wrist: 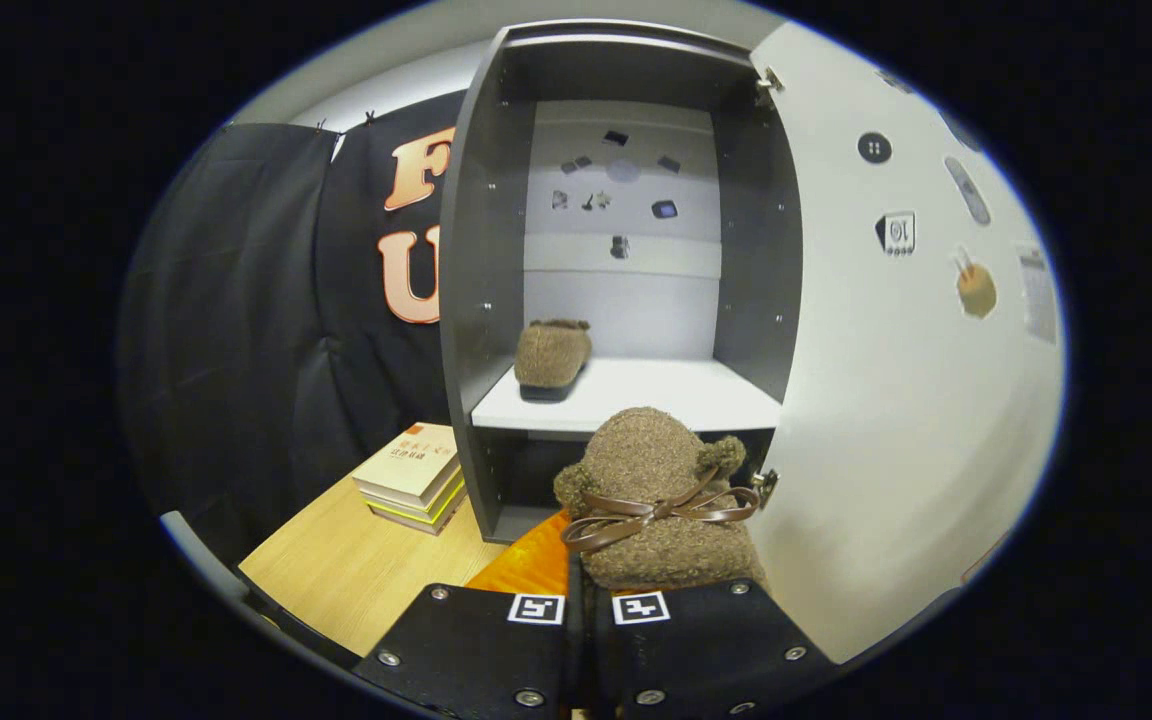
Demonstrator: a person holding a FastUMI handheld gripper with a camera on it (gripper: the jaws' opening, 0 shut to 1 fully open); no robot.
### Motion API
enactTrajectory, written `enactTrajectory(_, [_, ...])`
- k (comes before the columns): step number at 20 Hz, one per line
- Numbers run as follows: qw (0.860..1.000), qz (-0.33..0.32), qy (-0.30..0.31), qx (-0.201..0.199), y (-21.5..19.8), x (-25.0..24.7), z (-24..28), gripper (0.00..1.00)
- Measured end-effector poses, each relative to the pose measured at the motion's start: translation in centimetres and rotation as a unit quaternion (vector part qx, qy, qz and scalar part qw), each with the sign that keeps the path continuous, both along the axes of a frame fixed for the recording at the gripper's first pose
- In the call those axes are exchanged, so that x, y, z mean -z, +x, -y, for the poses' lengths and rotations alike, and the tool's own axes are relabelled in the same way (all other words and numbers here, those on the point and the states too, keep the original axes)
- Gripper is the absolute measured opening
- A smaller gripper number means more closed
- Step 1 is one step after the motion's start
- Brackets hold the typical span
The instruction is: Open the shoe cabinet door, grab the shoes and put them into the shoe cabinet, then close the shoe cabinet door.
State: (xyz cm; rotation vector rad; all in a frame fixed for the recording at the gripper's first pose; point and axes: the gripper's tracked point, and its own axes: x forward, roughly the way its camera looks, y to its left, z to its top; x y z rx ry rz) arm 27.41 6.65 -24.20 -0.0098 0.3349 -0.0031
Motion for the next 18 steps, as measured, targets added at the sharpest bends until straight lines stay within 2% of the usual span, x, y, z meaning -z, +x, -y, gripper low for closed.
enactTrajectory(4, [1.000, 0.013, 0.012, 0.001, -0.1, -3.6, 0.8, 0.04])
enactTrajectory(8, [1.000, 0.016, -0.023, -0.013, 1.6, -4.8, 1.5, 0.04])
enactTrajectory(12, [0.999, 0.014, -0.023, -0.019, 5.4, -4.4, 2.3, 0.04])
enactTrajectory(18, [1.000, -0.004, -0.013, -0.026, 14.0, -2.9, 4.7, 0.04])
